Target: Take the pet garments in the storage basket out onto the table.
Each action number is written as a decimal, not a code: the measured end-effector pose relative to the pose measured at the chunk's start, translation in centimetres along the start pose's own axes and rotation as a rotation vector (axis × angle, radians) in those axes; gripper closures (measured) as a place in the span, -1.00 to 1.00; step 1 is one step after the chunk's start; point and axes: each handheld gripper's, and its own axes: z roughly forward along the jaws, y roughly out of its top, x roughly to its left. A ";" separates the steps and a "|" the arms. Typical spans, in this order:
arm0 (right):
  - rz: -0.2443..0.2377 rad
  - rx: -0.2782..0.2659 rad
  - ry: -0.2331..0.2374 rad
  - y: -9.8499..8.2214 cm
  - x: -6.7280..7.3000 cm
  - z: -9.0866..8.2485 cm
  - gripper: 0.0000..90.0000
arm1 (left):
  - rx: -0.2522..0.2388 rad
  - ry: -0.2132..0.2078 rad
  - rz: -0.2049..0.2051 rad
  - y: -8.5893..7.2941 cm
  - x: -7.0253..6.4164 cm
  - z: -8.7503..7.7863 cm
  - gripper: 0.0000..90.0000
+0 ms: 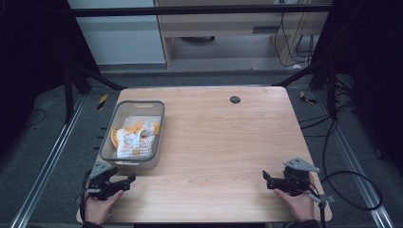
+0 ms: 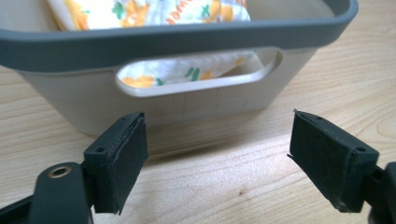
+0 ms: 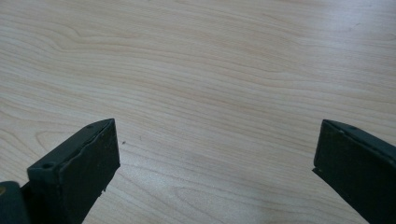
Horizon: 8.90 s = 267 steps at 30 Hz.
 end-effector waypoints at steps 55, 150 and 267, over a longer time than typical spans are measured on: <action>-0.001 0.002 -0.013 -0.3 -0.1 0.2 -0.79 | -0.171 -0.029 0.010 7.0 -0.4 -4.4 -0.51; -0.010 0.018 0.003 -0.3 0.0 0.4 -0.79 | 0.211 0.050 0.120 15.7 0.5 6.9 -0.50; -0.009 0.030 0.010 -0.4 0.0 0.4 -0.79 | 0.235 0.050 0.135 19.7 -0.4 0.7 0.83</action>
